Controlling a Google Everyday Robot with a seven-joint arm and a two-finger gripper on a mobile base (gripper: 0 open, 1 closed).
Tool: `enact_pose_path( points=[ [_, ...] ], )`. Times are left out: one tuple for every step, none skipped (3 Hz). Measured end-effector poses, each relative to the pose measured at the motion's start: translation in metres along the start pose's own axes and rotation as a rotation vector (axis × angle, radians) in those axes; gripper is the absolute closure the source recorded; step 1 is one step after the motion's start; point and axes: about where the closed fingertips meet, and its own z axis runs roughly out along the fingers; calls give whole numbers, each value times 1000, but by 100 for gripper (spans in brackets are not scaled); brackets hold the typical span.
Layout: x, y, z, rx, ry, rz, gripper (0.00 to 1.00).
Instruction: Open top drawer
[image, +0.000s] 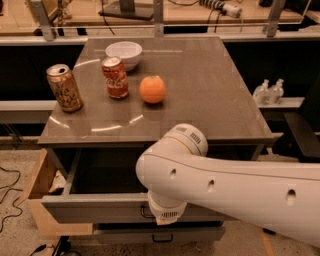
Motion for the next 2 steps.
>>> enact_pose_path(
  points=[
    [0,0,0,0,0,0,100],
    [20,0,-45,70,8,19,100]
  ],
)
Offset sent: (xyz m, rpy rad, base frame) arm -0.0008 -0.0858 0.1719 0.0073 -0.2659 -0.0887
